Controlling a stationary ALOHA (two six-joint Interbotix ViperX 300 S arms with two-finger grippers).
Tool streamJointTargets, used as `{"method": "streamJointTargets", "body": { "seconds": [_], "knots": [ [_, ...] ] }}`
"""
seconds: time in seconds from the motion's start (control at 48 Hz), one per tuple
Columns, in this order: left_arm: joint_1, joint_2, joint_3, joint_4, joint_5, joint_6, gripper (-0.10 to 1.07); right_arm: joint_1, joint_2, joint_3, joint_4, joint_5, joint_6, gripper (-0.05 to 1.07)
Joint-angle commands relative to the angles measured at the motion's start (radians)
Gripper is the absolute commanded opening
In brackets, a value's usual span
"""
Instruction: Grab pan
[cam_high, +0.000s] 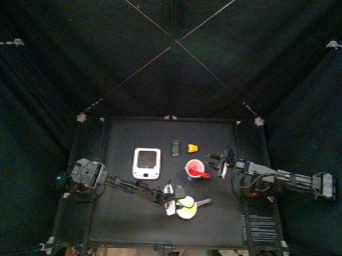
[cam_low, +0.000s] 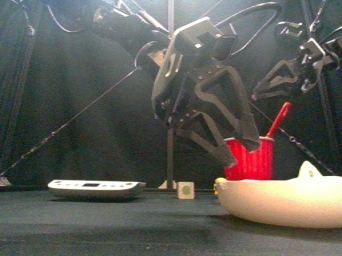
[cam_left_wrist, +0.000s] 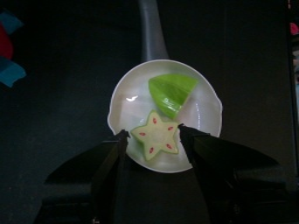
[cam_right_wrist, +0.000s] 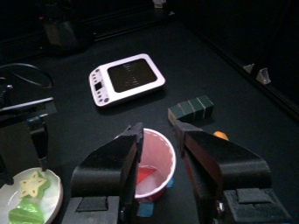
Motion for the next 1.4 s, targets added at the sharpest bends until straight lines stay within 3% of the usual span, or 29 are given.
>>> {"method": "streamJointTargets", "body": {
  "seconds": [0.0,0.479,1.375],
  "knots": [
    [0.014,-0.012,-0.028,0.0,0.002,-0.003,0.87,-0.002,0.005,-0.008,0.0,0.0,-0.002,0.74],
    [0.087,0.028,-0.034,0.005,0.057,-0.003,0.87,-0.002,-0.014,-0.003,0.0,0.021,-0.005,0.74],
    [0.084,0.075,-0.064,-0.017,0.061,0.0,0.86,-0.003,-0.014,-0.002,0.0,0.021,-0.003,0.74]
  ]
}}
